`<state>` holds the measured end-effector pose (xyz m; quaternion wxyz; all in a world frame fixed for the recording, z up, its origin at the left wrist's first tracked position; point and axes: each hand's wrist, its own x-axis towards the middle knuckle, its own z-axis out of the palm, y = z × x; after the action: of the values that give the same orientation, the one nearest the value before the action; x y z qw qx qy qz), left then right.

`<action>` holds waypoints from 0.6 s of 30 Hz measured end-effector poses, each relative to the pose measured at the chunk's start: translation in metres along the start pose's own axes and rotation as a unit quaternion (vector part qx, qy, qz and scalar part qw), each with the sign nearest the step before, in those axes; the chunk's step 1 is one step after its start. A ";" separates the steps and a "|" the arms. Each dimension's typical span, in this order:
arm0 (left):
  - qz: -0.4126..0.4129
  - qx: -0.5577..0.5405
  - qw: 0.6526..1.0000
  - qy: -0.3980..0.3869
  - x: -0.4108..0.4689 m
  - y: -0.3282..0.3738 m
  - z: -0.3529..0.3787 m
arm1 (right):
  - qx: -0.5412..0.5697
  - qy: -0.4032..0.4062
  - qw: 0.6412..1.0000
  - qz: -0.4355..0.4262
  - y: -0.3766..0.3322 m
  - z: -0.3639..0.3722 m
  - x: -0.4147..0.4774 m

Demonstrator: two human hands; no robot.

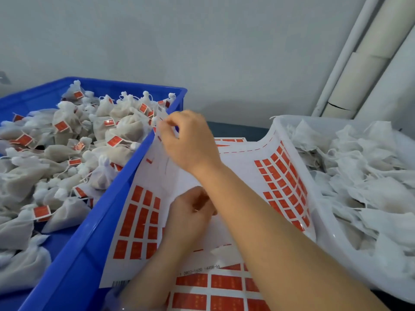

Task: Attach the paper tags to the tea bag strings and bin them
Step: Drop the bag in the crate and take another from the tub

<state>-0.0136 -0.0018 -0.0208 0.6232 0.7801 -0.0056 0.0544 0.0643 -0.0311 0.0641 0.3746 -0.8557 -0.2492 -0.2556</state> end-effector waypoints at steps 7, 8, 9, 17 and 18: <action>0.021 -0.017 1.000 0.013 0.002 -0.010 0.000 | -0.221 0.037 0.934 0.279 0.098 -0.134 0.021; 0.018 -0.019 1.000 0.017 0.002 -0.008 -0.001 | -0.268 0.004 0.908 0.323 0.114 -0.149 0.015; 0.018 -0.020 0.999 0.018 0.001 -0.008 -0.001 | -0.305 -0.043 0.882 0.358 0.126 -0.159 0.006; 0.030 -0.011 0.999 0.019 0.001 -0.013 0.000 | -0.251 -0.229 0.822 0.457 0.166 -0.158 -0.054; 0.030 -0.012 0.999 0.021 0.001 -0.013 -0.001 | -0.269 -0.220 0.822 0.452 0.166 -0.157 -0.051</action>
<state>-0.0122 0.0019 -0.0329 0.6305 0.7708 -0.0169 0.0894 0.0897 -0.2628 0.0400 0.1382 -0.9728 0.1677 0.0807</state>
